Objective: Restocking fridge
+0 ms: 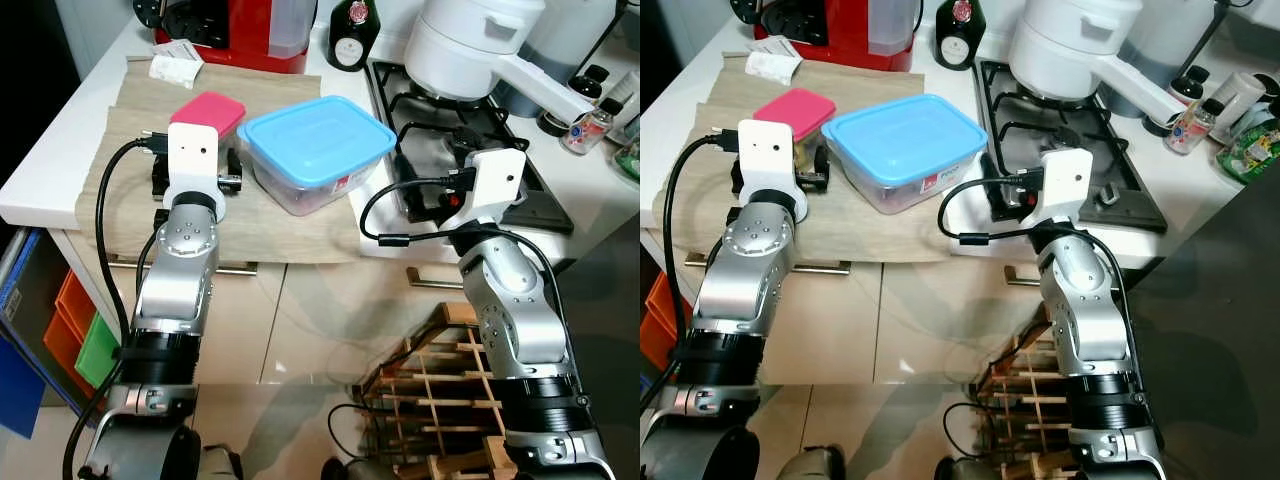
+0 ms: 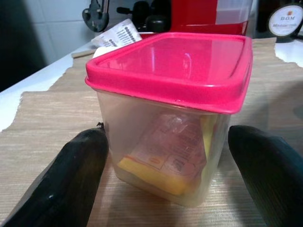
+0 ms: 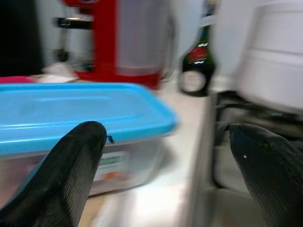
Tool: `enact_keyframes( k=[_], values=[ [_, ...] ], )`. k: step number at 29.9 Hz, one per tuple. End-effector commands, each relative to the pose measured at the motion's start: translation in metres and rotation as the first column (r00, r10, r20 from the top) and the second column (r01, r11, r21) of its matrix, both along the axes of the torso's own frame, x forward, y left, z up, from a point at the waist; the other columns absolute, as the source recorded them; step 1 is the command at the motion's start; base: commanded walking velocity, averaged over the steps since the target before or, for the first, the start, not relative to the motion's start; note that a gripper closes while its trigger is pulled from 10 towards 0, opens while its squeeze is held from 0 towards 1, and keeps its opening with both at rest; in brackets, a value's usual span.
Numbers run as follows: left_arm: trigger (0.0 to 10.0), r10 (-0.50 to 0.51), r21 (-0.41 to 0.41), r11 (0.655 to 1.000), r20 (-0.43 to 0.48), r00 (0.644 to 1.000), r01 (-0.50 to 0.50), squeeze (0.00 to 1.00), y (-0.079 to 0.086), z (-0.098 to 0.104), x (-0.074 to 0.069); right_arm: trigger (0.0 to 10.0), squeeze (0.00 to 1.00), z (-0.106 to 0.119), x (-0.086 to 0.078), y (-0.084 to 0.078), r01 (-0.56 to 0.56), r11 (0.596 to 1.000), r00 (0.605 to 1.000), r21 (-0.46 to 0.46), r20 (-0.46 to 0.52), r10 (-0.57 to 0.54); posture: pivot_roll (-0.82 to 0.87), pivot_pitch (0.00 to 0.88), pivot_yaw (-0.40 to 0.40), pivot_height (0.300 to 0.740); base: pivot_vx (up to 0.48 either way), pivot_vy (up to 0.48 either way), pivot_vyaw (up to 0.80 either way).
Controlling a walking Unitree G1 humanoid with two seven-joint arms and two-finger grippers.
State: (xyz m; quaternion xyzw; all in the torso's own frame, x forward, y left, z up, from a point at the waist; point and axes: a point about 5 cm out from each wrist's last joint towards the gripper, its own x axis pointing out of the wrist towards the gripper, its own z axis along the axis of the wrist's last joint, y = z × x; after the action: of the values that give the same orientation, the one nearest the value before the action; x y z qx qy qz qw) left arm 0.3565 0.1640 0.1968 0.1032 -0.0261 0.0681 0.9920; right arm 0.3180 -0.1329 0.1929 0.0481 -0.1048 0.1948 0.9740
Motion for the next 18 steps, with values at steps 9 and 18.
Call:
enact_keyframes(
  k=[9, 18],
  values=[
    [10.0, -0.082, -0.018, 0.997, -0.010, 0.997, 0.082, 0.00, 0.002, -0.004, 0.011, 10.0, 0.00, 0.022, -0.014, -0.007, -0.221, 0.975, 0.975, 0.015, -0.020, 0.221, -0.06, 0.075, -0.160, 0.740, 0.000, 0.000, 0.00],
    [10.0, -0.121, -0.016, 0.993, -0.061, 0.991, 0.120, 0.00, 0.000, -0.013, 0.027, 10.0, 0.00, 0.016, -0.020, 0.007, -0.385, 0.923, 0.915, 0.026, -0.118, 0.385, -0.04, 0.049, -0.170, 0.740, 0.000, 0.000, 0.00]
  ],
)
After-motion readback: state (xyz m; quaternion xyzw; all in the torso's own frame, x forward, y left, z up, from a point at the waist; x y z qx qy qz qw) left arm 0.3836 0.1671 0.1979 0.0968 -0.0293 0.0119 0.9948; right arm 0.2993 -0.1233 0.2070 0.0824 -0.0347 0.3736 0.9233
